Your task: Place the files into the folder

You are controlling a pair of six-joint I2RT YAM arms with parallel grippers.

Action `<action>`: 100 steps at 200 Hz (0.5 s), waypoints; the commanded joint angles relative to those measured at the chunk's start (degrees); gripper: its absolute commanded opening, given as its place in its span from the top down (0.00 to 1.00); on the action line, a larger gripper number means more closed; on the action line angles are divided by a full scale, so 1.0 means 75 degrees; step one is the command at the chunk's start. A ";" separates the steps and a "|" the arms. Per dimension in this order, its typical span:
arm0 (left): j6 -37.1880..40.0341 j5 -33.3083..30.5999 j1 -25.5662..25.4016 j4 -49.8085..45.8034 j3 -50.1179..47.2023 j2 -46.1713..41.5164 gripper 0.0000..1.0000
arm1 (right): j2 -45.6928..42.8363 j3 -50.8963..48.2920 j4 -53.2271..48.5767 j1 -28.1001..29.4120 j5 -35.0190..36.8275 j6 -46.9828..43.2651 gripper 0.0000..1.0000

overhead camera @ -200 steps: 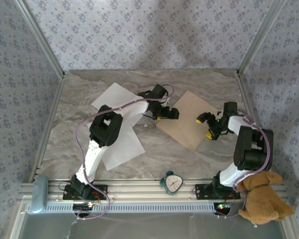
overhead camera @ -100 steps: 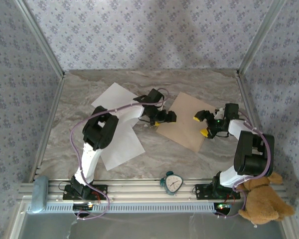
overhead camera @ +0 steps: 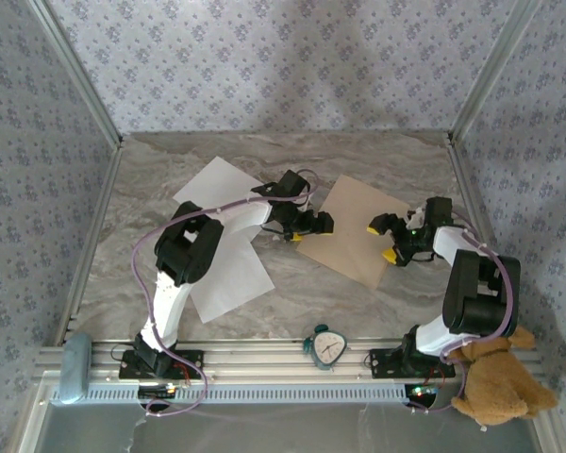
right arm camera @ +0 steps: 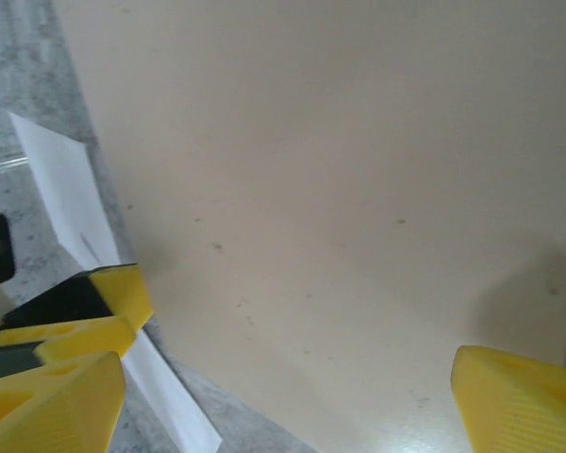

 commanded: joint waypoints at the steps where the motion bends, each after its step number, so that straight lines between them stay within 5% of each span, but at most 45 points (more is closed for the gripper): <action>1: -0.0032 -0.0035 -0.0045 -0.0111 -0.0066 -0.0353 0.09 | 0.0246 0.0243 -0.0592 0.0035 0.0566 -0.0354 0.09; 100: 0.0102 -0.0168 -0.0035 -0.0347 -0.0048 -0.0265 0.09 | 0.0247 0.0303 -0.1026 0.0136 0.1226 -0.0403 0.10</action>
